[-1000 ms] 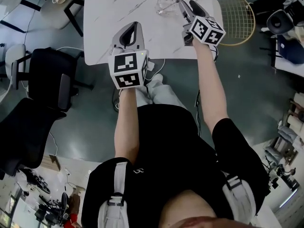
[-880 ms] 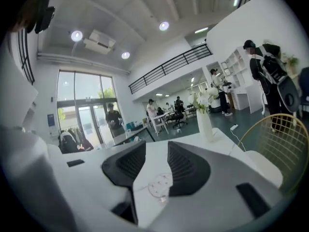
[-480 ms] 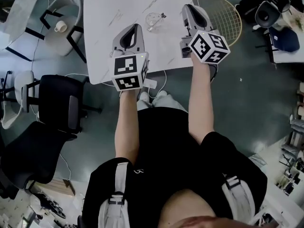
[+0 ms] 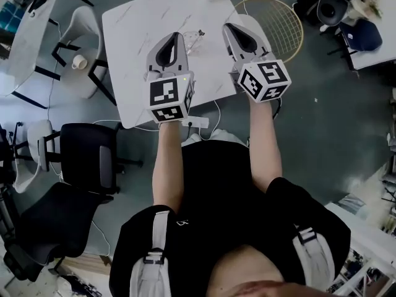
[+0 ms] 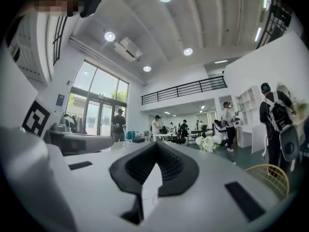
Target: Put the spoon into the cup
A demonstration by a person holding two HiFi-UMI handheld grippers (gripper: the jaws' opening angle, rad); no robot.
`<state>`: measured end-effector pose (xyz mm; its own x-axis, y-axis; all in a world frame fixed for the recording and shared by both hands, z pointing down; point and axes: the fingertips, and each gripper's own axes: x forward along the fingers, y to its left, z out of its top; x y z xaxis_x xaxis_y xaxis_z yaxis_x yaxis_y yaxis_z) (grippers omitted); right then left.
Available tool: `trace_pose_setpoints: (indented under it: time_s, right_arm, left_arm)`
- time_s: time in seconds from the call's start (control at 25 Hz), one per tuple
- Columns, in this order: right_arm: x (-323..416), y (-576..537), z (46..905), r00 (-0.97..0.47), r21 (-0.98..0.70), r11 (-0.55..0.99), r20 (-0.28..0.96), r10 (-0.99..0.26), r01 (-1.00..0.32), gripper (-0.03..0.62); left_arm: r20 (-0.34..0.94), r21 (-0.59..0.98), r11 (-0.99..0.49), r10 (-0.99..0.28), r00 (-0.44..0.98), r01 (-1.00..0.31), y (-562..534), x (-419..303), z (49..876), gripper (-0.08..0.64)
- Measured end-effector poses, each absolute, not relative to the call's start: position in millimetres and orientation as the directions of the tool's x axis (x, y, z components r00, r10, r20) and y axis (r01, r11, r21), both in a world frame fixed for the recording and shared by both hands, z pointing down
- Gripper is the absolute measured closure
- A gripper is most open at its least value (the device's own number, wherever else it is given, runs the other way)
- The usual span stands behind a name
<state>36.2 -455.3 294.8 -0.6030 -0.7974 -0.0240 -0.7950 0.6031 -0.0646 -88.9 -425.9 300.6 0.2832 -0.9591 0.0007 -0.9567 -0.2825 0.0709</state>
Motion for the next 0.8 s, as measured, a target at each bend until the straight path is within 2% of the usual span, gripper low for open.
trace_pose_setpoints:
  time_s: [0.16,0.8]
  right_arm:
    - [44.2,-455.1,301.5,-0.586,-0.055,0.586,-0.011,-0.810,-0.809,0.586]
    - [24.7,-457.6,308.9,-0.605,-0.009,0.605,0.007,-0.796,-0.796,0.586]
  left_arm:
    - [-0.030,0.077,-0.301,-0.954,0.299,-0.951,-427.0,-84.6,294.7,0.546]
    - [-0.013,0.085,-0.301,-0.954,0.301,-0.950,-433.6,-95.1,303.4,0.546]
